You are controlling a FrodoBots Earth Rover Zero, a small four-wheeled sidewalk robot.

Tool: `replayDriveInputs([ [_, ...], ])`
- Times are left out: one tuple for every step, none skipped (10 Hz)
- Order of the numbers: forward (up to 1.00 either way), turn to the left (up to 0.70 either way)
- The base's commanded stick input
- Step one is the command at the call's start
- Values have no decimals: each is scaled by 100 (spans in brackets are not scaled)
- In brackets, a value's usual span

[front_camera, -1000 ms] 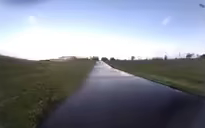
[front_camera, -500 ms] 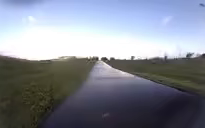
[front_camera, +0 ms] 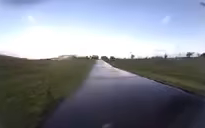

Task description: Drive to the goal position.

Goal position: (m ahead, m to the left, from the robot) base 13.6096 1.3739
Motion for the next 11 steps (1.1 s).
replayDriveInputs([
  [45,0],
  [45,0],
  [45,0],
  [45,0],
  [45,0],
  [45,0],
  [45,0],
  [45,0],
  [45,0],
  [45,0],
  [45,0],
])
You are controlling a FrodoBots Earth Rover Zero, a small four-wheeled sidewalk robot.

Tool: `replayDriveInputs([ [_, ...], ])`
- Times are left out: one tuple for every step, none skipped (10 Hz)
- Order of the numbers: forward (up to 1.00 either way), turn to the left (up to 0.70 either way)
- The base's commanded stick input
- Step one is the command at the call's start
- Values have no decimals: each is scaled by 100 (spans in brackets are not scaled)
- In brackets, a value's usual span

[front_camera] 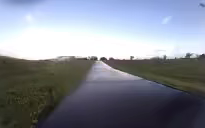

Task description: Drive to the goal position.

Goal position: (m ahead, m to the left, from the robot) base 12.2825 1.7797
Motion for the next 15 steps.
replayDriveInputs([
  [45,0],
  [45,0],
  [45,0],
  [45,0],
  [45,0],
  [45,0],
  [45,0],
  [45,0],
  [45,0],
  [45,0],
  [45,0],
  [45,0],
  [45,0],
  [45,0],
  [45,0],
])
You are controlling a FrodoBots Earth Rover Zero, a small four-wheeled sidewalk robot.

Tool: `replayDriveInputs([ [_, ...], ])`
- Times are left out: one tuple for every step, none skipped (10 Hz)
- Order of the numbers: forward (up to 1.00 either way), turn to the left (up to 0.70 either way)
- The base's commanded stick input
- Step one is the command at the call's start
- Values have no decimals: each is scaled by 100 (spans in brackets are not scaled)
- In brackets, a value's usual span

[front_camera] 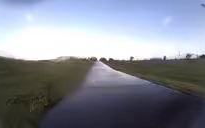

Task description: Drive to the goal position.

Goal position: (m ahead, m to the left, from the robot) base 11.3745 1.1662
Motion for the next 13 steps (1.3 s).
replayDriveInputs([
  [45,-9],
  [45,-27],
  [45,-27],
  [45,-27],
  [45,-27],
  [45,-27],
  [45,-27],
  [45,-27],
  [45,-27],
  [45,-27],
  [45,-27],
  [45,-8],
  [45,0],
])
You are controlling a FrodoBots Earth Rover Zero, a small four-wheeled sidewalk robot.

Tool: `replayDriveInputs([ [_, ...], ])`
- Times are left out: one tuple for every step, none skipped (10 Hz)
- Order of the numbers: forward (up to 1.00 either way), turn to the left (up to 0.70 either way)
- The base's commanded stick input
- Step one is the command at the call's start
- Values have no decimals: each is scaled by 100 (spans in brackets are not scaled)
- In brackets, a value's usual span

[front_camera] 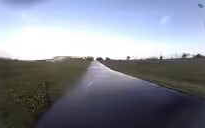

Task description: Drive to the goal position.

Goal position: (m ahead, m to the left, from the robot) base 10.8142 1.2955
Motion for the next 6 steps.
replayDriveInputs([
  [45,0],
  [45,0],
  [45,0],
  [45,0],
  [45,0],
  [45,0],
])
